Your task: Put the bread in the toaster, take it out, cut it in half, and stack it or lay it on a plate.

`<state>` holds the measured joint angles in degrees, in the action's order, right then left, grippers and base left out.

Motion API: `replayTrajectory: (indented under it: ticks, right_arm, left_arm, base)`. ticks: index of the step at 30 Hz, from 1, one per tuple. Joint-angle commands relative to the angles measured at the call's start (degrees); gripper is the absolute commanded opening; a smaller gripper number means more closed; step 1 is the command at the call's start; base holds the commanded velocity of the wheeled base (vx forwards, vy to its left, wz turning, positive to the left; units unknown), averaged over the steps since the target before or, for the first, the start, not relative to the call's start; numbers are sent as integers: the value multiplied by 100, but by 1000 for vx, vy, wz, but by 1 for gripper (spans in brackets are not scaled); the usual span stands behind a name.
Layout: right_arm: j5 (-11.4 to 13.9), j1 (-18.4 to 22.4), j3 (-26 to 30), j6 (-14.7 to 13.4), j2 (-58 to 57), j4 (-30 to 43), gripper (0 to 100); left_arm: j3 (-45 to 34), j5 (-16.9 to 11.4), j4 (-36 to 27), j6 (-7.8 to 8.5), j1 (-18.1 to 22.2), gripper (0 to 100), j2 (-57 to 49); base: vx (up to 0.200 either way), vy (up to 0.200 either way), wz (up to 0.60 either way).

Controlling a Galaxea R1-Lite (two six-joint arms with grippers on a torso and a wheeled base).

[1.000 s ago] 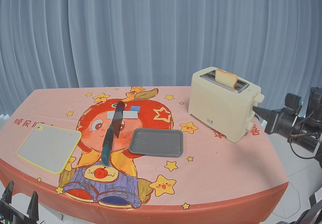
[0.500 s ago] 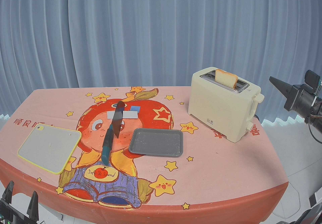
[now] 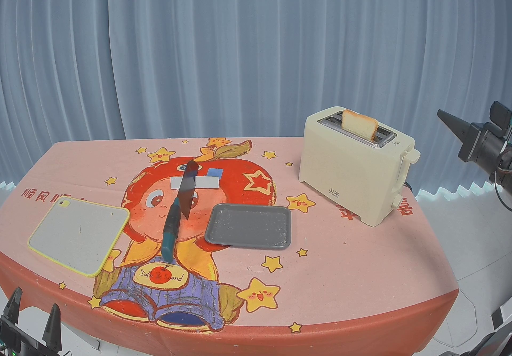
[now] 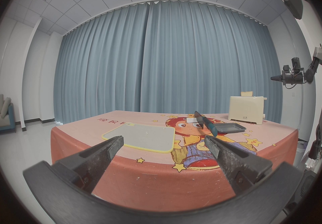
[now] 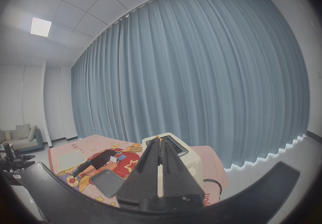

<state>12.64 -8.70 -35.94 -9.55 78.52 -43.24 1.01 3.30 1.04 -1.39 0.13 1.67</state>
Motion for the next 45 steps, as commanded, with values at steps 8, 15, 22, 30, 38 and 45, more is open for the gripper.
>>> replayTrajectory:
  ticks: [8,15,22,30,38,45]
  right_arm:
    - [1,211,-159,-3,673,-730,0]
    - [1,317,-133,14,946,-1275,0]
    - [1,334,-71,14,1174,-1292,0]
    - [-7,325,96,23,1473,-1231,0]
    - [-16,308,342,172,1754,-1231,0]
    - [-25,282,474,225,1886,-1231,0]
  left_arm:
    - [-101,4,2,-2,4,100,0]
    - [-101,4,2,-2,4,100,0]
    - [-101,4,2,-2,4,100,0]
    - [-101,4,2,-2,4,100,0]
    - [-101,4,2,-2,4,100,0]
    - [-101,4,2,-2,4,100,0]
  base:
    - [0,0,0]
    - [0,0,0]
    - [0,0,0]
    - [0,0,0]
    - [0,0,0]
    - [0,0,0]
